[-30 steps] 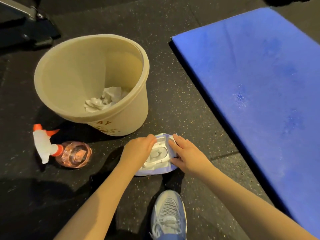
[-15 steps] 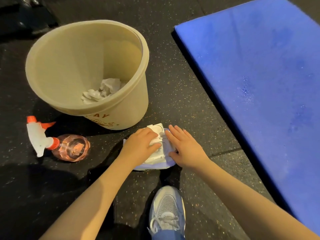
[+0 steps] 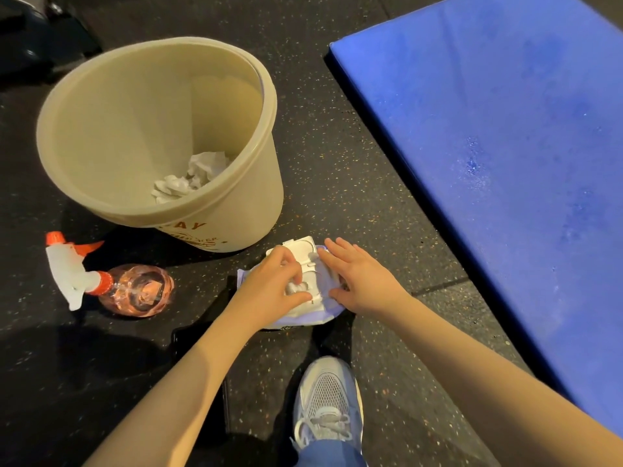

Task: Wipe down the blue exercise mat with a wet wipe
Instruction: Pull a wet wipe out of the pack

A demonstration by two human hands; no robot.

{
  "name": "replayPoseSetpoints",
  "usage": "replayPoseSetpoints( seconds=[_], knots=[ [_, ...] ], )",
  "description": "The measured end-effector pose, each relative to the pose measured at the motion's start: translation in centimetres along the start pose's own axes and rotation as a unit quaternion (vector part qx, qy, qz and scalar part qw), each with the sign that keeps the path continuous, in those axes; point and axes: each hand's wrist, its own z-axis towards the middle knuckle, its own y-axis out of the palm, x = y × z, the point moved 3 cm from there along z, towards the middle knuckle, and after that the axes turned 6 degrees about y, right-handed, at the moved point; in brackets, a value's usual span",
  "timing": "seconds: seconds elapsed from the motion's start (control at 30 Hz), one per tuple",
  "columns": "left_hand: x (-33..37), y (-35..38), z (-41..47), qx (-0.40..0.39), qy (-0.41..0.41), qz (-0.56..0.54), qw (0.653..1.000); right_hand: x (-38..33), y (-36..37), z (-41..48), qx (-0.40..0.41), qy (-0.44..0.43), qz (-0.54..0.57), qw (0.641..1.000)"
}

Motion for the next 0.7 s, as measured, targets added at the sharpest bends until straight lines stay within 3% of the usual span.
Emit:
replayPoseSetpoints(
  seconds=[0.1, 0.2, 0.4, 0.53, 0.7],
  knots=[
    [0.1, -0.8, 0.0, 0.012, -0.012, -0.005, 1.0, 0.1, 0.1, 0.0, 0.001, 0.002, 0.0, 1.0],
    [-0.6, -1.1, -0.8, 0.034, -0.022, 0.062, 0.997, 0.0, 0.2, 0.0, 0.013, 0.006, -0.015, 1.0],
    [-2.5, -0.4, -2.5, 0.091, -0.008, 0.081, 0.993, -1.9, 0.5, 0.4, 0.211, -0.104, -0.06, 0.97],
    [-2.7, -0.1, -2.5, 0.092, -0.015, 0.074, 0.993, -2.9, 2.0, 1.4, 0.2, -0.17, -0.076, 0.962],
    [-2.8, 0.0, -2.5, 0.076, -0.031, 0.051, 0.995, -3.6, 2.2, 1.7, 0.214, -0.142, -0.065, 0.964]
  ],
)
